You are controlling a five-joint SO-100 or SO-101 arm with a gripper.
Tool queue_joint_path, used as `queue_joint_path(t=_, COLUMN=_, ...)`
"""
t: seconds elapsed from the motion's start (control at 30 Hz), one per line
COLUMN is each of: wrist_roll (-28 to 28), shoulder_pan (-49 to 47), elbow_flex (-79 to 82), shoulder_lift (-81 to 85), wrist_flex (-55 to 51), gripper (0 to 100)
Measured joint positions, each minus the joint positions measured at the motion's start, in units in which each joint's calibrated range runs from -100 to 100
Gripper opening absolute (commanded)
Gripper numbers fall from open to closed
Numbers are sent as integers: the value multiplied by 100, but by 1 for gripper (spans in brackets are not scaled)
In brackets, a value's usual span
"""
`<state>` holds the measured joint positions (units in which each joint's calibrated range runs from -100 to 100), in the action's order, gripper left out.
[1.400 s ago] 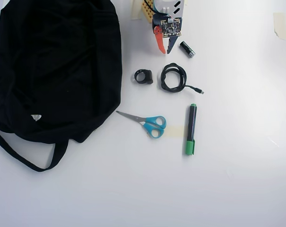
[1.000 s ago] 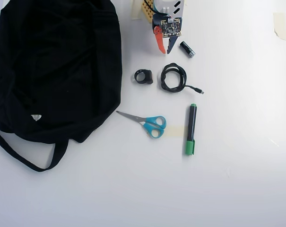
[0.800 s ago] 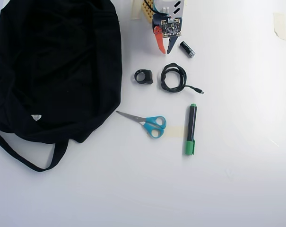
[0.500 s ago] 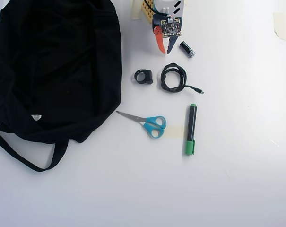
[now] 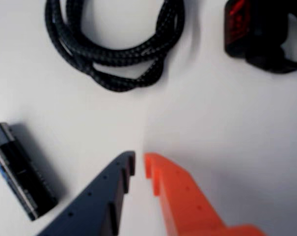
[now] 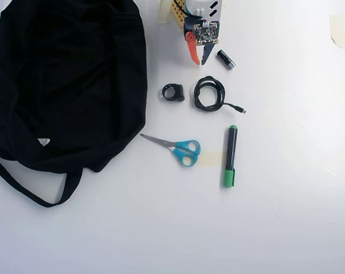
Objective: Put the cable into the black bag
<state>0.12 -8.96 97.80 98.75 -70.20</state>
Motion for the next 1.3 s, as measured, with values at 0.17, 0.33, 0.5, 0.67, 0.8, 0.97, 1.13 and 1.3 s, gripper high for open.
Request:
queue_joint_path(t=0.17, wrist_roll=0, shoulder_pan=-15, elbow_flex=0, shoulder_lift=0, wrist_flex=0, gripper=2)
queue_joint_path(t=0.33, wrist_roll=0, shoulder_pan=-7, elbow_flex=0, shoulder_lift=0, wrist_flex=0, gripper=2)
queue_joint_path(t=0.5, wrist_roll=0, shoulder_pan=-7, elbow_flex=0, shoulder_lift=0, wrist_flex=0, gripper=2)
queue_joint_path(t=0.67, wrist_roll=0, shoulder_pan=-7, elbow_flex=0, shoulder_lift=0, wrist_flex=0, gripper=2)
queue_joint_path(t=0.8, wrist_roll=-15, shoulder_pan=-7, elbow_flex=0, shoulder_lift=0, wrist_flex=34, gripper=2)
queue_joint_path(t=0.97, wrist_roll=-15, shoulder_pan=-162, elbow_flex=-79, shoulder_lift=-100, wrist_flex=945, gripper=2)
queue_joint_path(t=1.13, wrist_roll=-15, shoulder_pan=-184, elbow_flex=-629, shoulder_lift=-905, wrist_flex=2284, gripper=2)
queue_joint_path(t=1.3, wrist_roll=-10, shoulder_pan=-184, elbow_flex=-1069, shoulder_lift=-2109, wrist_flex=3650, gripper=2)
